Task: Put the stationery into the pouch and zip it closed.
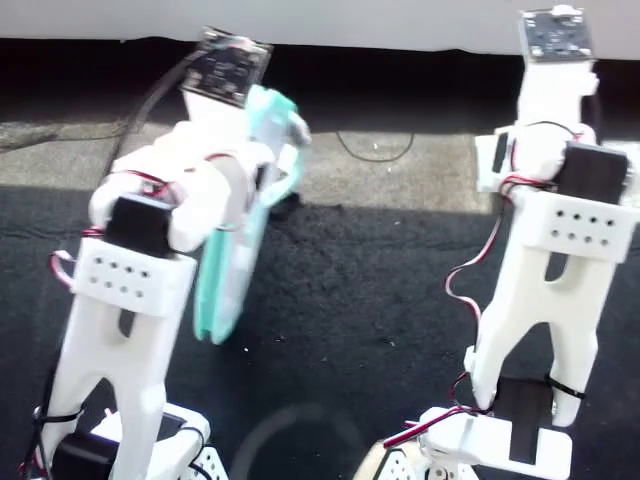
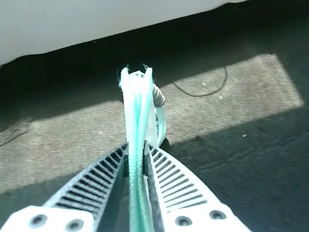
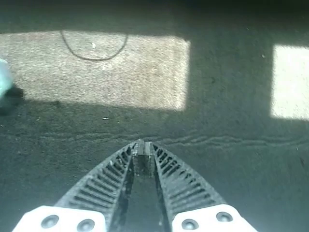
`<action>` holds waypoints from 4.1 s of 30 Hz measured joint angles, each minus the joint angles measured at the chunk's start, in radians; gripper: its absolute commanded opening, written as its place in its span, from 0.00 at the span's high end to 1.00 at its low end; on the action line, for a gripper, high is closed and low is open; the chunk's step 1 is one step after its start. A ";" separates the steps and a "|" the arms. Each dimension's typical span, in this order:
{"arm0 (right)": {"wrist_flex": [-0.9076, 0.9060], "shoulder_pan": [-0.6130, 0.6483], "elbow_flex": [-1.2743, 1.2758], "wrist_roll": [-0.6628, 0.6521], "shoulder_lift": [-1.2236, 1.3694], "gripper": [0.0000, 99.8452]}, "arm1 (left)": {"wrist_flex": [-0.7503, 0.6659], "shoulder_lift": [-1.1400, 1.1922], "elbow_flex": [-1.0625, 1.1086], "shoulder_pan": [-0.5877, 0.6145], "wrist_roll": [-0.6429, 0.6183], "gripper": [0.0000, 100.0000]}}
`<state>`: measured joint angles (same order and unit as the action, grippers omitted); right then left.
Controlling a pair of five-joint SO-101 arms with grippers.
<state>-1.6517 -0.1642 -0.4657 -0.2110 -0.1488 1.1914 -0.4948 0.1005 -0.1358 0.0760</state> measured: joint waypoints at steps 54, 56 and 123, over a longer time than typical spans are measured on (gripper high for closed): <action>0.325 -0.144 1.005 0.000 -0.873 0.99 | 0.560 0.405 -0.539 -0.012 0.006 0.99; 0.393 -0.135 1.114 0.000 -0.902 0.99 | 0.559 0.293 -0.411 0.040 0.008 0.99; 0.428 0.164 2.128 0.172 -1.651 0.99 | 0.124 -1.307 1.577 0.402 0.046 0.99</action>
<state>-1.2236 0.0000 1.6625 -0.0391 -1.7998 1.3157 -1.8021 1.6778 0.2662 0.1220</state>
